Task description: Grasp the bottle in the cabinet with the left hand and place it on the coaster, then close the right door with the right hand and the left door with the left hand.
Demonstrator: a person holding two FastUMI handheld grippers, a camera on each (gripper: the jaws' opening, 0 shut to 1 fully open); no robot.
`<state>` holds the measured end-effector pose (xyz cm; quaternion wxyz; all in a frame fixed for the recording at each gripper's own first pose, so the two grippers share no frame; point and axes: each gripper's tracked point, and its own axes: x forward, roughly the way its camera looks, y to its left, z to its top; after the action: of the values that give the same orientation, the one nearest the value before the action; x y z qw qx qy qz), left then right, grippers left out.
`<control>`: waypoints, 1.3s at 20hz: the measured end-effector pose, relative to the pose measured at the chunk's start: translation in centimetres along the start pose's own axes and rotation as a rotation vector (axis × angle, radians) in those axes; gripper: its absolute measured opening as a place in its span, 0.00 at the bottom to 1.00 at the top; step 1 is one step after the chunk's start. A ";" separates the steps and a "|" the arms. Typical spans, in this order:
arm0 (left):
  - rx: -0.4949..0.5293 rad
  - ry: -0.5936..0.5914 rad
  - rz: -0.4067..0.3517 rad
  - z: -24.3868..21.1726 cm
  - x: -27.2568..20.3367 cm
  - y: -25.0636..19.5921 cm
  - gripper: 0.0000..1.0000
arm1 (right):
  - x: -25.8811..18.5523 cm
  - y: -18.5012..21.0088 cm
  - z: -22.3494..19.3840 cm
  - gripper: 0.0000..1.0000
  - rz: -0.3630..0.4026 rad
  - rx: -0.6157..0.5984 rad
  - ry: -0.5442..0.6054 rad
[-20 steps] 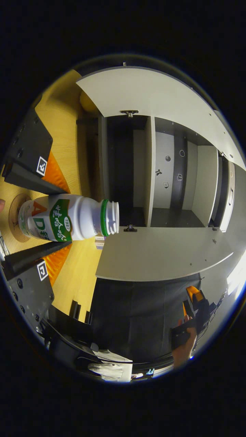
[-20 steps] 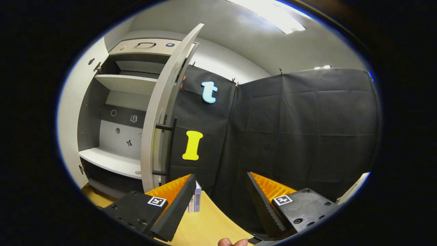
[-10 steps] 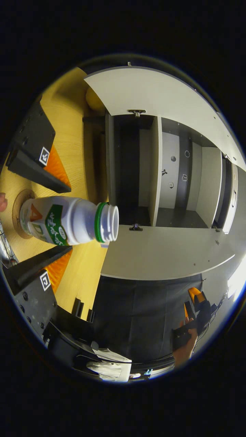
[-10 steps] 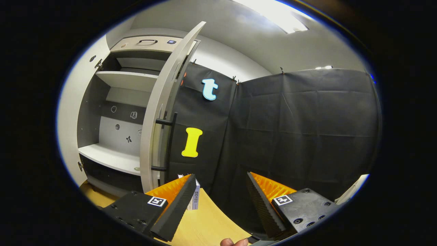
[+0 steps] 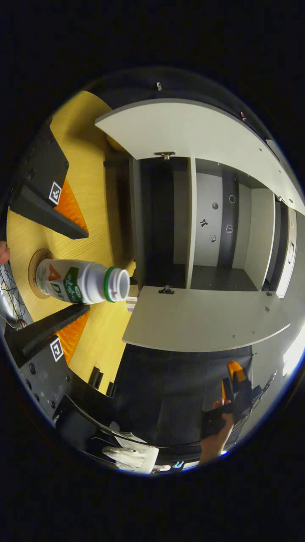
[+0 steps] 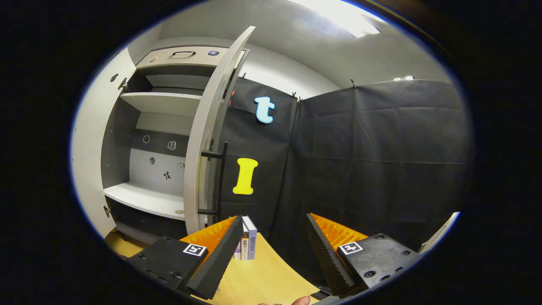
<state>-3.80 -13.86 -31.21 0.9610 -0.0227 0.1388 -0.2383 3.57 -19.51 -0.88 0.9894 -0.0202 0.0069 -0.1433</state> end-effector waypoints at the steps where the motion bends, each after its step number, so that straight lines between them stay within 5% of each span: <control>1: -0.017 -0.016 0.016 2.0 -0.7 0.6 0.97 | 0.0 0.1 0.0 0.98 0.010 0.010 0.004; 6: -0.039 -0.126 0.154 13.4 -4.3 5.1 0.96 | 0.7 -0.2 0.8 0.97 0.017 0.045 -0.012; 14: -0.023 -0.167 0.342 24.3 -8.7 10.2 0.96 | 1.8 1.6 0.3 0.98 0.115 0.139 0.072; 26: -0.048 -0.143 0.459 26.0 -9.8 12.4 0.96 | 5.7 2.7 1.4 0.96 0.170 0.187 0.074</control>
<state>0.73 1.04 -5.13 0.9965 -0.0302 0.0778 -0.0081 9.85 -18.52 0.39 0.9947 0.0780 0.0319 -0.0595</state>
